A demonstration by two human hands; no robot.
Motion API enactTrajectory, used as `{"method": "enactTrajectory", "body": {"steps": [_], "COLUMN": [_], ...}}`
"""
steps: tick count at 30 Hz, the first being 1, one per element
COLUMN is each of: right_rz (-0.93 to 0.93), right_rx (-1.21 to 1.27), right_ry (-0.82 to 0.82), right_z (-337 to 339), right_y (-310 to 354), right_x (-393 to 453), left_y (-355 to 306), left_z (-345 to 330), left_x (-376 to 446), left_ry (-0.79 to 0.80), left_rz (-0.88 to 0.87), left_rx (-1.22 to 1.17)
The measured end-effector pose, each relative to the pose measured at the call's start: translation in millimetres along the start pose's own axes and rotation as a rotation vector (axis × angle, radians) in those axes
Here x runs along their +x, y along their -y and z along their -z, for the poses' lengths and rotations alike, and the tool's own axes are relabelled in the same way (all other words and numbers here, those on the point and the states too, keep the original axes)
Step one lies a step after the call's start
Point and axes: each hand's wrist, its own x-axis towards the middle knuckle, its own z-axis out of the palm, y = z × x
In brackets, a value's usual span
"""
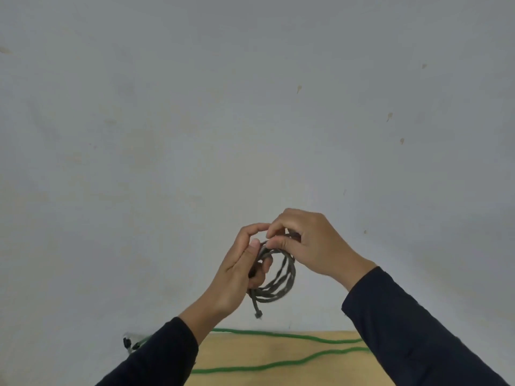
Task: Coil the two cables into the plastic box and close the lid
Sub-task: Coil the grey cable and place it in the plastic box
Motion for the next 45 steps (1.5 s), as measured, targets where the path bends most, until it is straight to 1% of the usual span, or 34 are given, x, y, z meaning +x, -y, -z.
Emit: {"method": "enactTrajectory", "body": {"steps": [1,5,8,11,14,16,19,21,24,27,29,31,32,34,37,42,45], "right_rz": [-0.006,-0.077,-0.114,-0.158,-0.248,-0.311,-0.356,-0.337,-0.244,-0.179,-0.121,-0.049,-0.039,-0.085,-0.253,-0.496,-0.614], "right_rx": [0.008,0.100,0.176,0.256,0.360,0.420,0.435,0.395,0.219,0.074,-0.105,-0.284,-0.297,-0.180,0.114,0.531,0.732], "right_ry": [0.007,0.040,-0.024,-0.110,-0.258,-0.347,-0.357,-0.297,-0.146,-0.063,-0.036,-0.059,-0.098,-0.201,-0.325,-0.404,-0.407], "right_z": [0.4,-4.8,-9.8,-17.1,-20.1,-21.9,-28.8,-28.5,-17.0,-1.8,6.0,10.4,10.3,6.6,-3.9,-21.2,-29.1], "right_y": [-1.3,-2.4,-1.4,-2.5,-8.1,-11.5,-11.4,-10.8,-10.5,-14.3,-20.5,-26.1,-27.1,-24.3,-18.3,-14.1,-10.6], "right_x": [-0.5,-4.9,-7.1,-7.2,-8.5,-10.2,-11.6,-11.1,-10.3,-8.1,-4.2,0.6,2.8,5.2,5.4,4.4,2.1], "left_y": [-2.4,-7.8,-9.6,-6.6,3.2,8.5,11.9,12.3,11.1,8.7,7.0,6.2,6.3,7.0,7.1,9.2,9.2], "left_z": [-0.6,6.7,6.5,3.5,4.5,1.8,-3.6,-1.2,12.1,25.6,28.7,27.3,25.5,20.4,12.4,8.3,5.3], "left_x": [0.6,8.8,12.2,16.2,14.0,9.5,9.7,14.0,18.3,18.3,16.8,16.2,16.3,17.2,19.6,24.2,24.4], "left_ry": [0.009,0.063,0.031,-0.035,-0.132,-0.180,-0.268,-0.326,-0.347,-0.262,-0.176,-0.130,-0.124,-0.140,-0.176,-0.235,-0.260], "left_rz": [0.024,0.028,0.013,-0.051,-0.113,-0.103,-0.070,-0.062,-0.060,-0.047,-0.016,0.003,-0.002,-0.024,-0.057,-0.111,-0.152], "left_rx": [-0.026,-0.056,-0.031,0.046,0.217,0.241,0.267,0.288,0.276,0.298,0.311,0.307,0.289,0.232,0.205,0.339,0.383]}}
